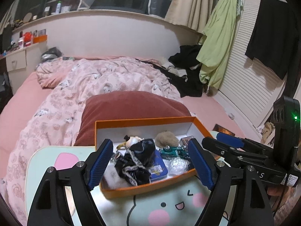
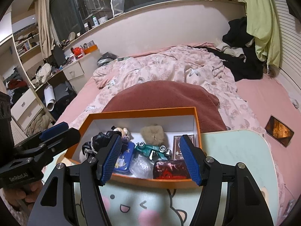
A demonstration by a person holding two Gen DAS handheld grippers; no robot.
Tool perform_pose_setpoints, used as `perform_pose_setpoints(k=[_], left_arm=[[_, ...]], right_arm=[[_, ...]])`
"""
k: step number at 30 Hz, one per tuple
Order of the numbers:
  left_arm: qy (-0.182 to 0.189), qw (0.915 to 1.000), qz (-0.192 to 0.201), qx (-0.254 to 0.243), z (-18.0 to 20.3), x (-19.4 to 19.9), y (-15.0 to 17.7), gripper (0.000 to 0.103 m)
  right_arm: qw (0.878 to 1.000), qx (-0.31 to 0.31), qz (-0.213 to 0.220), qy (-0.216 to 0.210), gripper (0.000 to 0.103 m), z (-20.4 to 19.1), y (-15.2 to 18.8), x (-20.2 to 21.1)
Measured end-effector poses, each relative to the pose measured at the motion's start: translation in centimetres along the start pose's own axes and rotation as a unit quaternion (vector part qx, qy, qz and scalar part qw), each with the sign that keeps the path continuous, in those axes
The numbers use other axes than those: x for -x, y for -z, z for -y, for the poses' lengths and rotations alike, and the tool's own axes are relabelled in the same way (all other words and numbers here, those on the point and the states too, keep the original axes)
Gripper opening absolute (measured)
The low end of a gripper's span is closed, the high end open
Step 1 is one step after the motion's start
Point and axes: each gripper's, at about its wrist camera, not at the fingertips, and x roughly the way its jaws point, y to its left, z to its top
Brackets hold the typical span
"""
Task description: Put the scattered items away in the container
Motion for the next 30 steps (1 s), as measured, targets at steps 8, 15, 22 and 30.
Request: perform_pose_setpoints(k=[8,15,22,30], left_arm=[[0.008,0.9999,0.013,-0.007,0.4,3.2,2.4,0.084],[0.007,0.9997,-0.021,-0.011,1.2,3.5,5.5,0.086],[-0.042,0.9956,-0.083,0.006,0.7,1.2,8.9,0.086],[-0.12,0.981,-0.152,-0.005,0.4,-1.5,10.9,0.103]], right_arm=[[1.0,0.005,-0.006,-0.001,0.065,-0.3,2.6,1.9],[0.999,0.001,-0.032,-0.001,0.065,-0.4,5.3,2.9],[0.996,0.005,-0.08,0.025,0.065,-0.6,8.8,2.0],[0.992,0.018,-0.107,0.068,0.075,-0.6,10.7,0.9]])
